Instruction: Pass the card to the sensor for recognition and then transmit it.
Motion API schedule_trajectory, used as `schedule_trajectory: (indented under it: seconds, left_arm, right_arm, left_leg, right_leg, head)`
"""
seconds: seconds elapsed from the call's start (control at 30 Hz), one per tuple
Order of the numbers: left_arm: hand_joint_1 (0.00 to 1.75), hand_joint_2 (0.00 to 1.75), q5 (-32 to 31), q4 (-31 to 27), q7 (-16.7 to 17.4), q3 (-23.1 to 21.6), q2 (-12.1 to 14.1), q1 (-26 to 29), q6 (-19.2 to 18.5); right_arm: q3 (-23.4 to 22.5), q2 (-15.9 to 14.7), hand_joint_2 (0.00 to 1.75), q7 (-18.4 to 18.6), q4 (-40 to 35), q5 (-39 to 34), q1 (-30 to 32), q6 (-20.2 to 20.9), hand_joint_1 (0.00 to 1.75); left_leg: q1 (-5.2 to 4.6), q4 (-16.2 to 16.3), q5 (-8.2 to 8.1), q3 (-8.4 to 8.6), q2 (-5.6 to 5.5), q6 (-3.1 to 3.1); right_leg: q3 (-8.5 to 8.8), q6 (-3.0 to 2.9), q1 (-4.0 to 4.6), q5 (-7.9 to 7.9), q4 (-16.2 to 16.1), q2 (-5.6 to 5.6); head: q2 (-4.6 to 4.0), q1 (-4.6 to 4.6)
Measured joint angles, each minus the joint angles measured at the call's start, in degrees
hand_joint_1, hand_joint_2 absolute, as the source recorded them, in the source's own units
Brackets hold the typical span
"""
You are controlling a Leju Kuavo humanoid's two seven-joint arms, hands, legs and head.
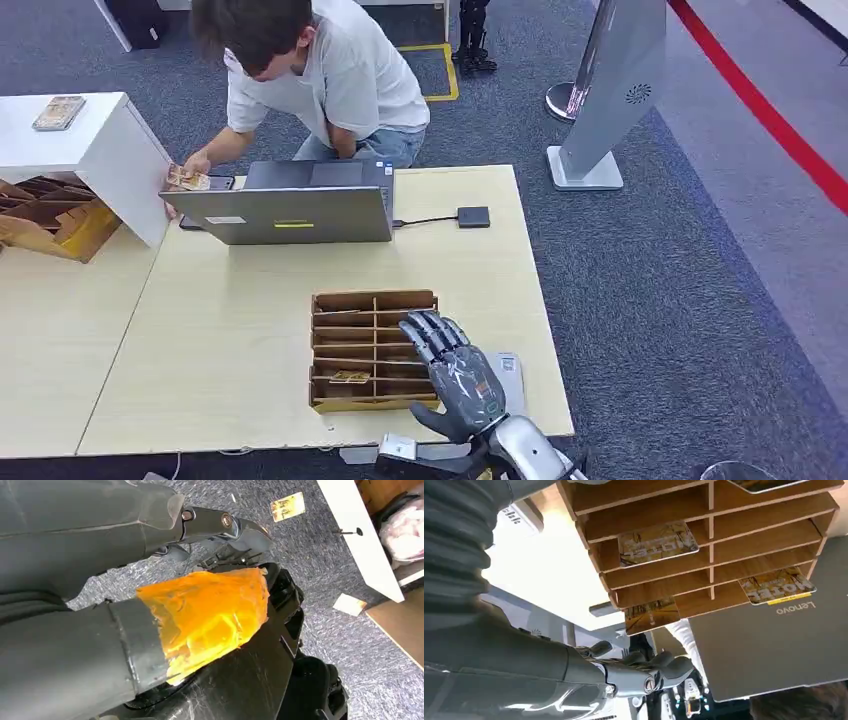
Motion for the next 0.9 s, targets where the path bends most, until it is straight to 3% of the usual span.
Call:
schedule_trajectory:
  seconds: [0.6, 0.7, 0.77, 0.9]
  left_arm:
    - [0.00, 0.00, -0.15, 0.00, 0.00, 0.00, 0.20, 0.00, 0.00]
    - [0.00, 0.00, -0.17, 0.00, 0.00, 0.00, 0.22, 0.00, -0.02]
    - [0.00, 0.00, -0.24, 0.00, 0.00, 0.00, 0.22, 0.00, -0.02]
    - [0.00, 0.00, -0.24, 0.00, 0.00, 0.00, 0.22, 0.00, -0.02]
  right_arm:
    - [0.07, 0.00, 1.75, 0.02, 0.13, -0.55, -0.21, 0.33, 0.02]
    - [0.07, 0.00, 1.75, 0.02, 0.13, -0.61, -0.21, 0.33, 0.10]
    - [0.07, 0.00, 1.75, 0.02, 0.13, -0.70, -0.21, 0.33, 0.28]
    - [0.07, 0.00, 1.75, 0.00, 0.13, -0.83, -0.23, 0.35, 0.24]
  left_leg:
    - [0.00, 0.00, 0.00, 0.00, 0.00, 0.00]
    - [0.00, 0.00, 0.00, 0.00, 0.00, 0.00]
    - [0.00, 0.00, 0.00, 0.00, 0.00, 0.00]
    - [0.00, 0.00, 0.00, 0.00, 0.00, 0.00]
  right_leg:
    - [0.00, 0.00, 0.00, 0.00, 0.00, 0.00]
    - [0.00, 0.00, 0.00, 0.00, 0.00, 0.00]
    - [0.00, 0.00, 0.00, 0.00, 0.00, 0.00]
    - [0.00, 0.00, 0.00, 0.00, 0.00, 0.00]
  head:
    - [0.00, 0.00]
    - [0.00, 0.00]
    - [0.00, 0.00]
    - [0.00, 0.00]
